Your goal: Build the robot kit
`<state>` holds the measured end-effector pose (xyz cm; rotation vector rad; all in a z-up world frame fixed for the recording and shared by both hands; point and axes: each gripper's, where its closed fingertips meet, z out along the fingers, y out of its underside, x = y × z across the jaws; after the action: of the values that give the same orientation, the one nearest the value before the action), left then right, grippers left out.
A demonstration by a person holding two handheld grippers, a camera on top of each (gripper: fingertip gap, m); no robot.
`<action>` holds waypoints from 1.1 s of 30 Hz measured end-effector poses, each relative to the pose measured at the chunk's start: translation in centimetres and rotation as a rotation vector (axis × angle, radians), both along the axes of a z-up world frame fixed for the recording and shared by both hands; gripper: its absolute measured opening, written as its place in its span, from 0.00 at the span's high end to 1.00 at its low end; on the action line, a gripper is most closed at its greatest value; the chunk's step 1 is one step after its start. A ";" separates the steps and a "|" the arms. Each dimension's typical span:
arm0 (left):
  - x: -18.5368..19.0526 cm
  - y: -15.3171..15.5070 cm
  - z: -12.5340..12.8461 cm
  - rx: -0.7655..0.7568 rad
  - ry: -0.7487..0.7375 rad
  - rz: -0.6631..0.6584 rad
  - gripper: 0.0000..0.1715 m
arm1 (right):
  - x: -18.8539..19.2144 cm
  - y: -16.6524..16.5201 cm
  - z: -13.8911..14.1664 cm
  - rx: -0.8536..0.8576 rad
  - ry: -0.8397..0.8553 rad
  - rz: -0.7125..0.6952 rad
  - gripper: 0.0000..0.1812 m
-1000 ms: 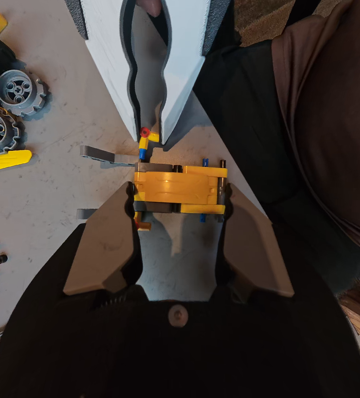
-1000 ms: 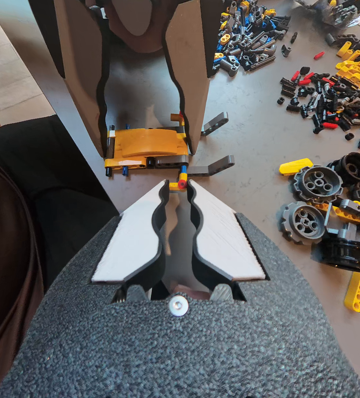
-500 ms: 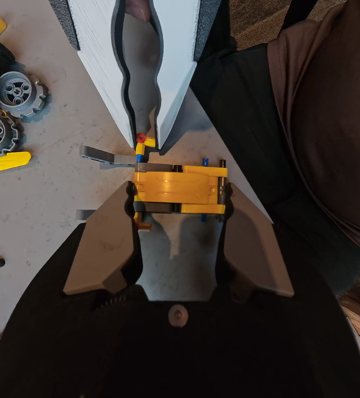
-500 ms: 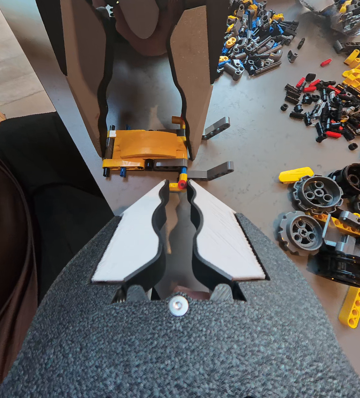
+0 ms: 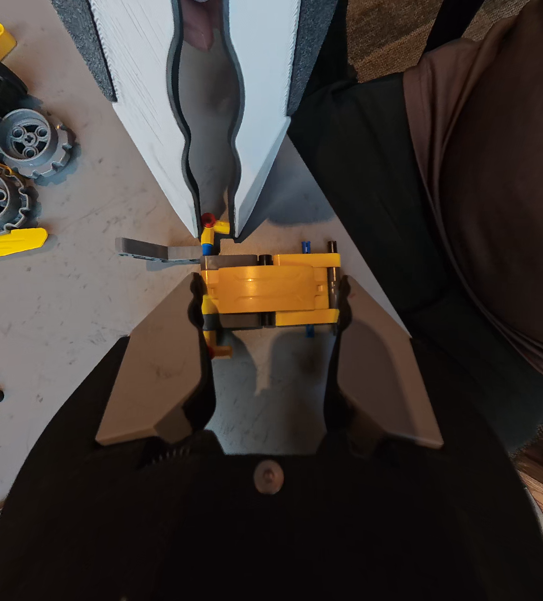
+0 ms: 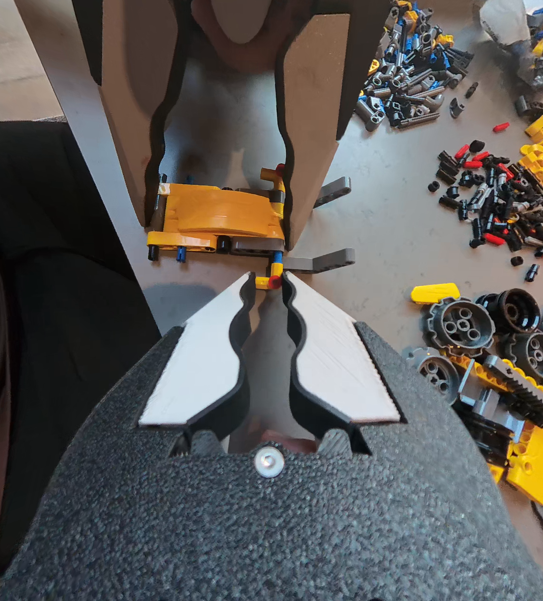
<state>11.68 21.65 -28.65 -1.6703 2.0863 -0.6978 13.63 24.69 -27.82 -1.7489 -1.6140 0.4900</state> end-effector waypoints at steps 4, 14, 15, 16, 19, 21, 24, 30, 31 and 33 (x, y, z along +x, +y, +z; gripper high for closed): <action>0.0 -0.1 0.0 -0.001 -0.005 -0.002 0.52 | -0.1 0.0 0.0 0.058 -0.036 0.089 0.92; 0.0 -0.2 0.0 -0.001 -0.015 -0.005 0.52 | -0.6 -0.1 0.0 -0.257 0.024 0.068 0.92; 0.0 -0.2 0.0 -0.002 -0.016 -0.005 0.52 | -0.7 -0.1 0.0 -0.291 0.040 0.049 0.93; 0.1 -0.3 0.0 -0.005 -0.019 -0.009 0.52 | -0.7 0.1 0.1 -0.319 0.058 0.032 0.97; 0.1 -0.3 0.0 -0.007 -0.023 -0.005 0.52 | -0.7 0.2 0.1 -0.366 0.089 0.020 0.97; 0.1 -0.3 0.0 -0.009 -0.025 0.001 0.52 | -0.7 0.3 0.1 -0.346 0.089 0.010 0.96; 0.1 -0.3 0.0 -0.013 -0.037 0.004 0.52 | -0.4 0.5 0.1 -0.293 0.077 0.003 0.96; 0.2 -0.3 0.1 -0.016 -0.048 0.017 0.52 | -0.2 0.6 -0.1 -0.159 0.006 -0.013 0.97; 0.2 -0.3 0.1 -0.017 -0.051 0.019 0.52 | -0.3 0.6 0.0 -0.139 -0.010 -0.012 0.97; 0.2 -0.2 0.1 -0.017 -0.053 0.020 0.52 | -0.4 0.4 0.0 -0.127 -0.052 0.003 0.97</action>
<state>11.92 21.40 -28.59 -1.6616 2.0304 -0.7475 13.27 25.10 -27.87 -1.8671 -1.6533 0.5634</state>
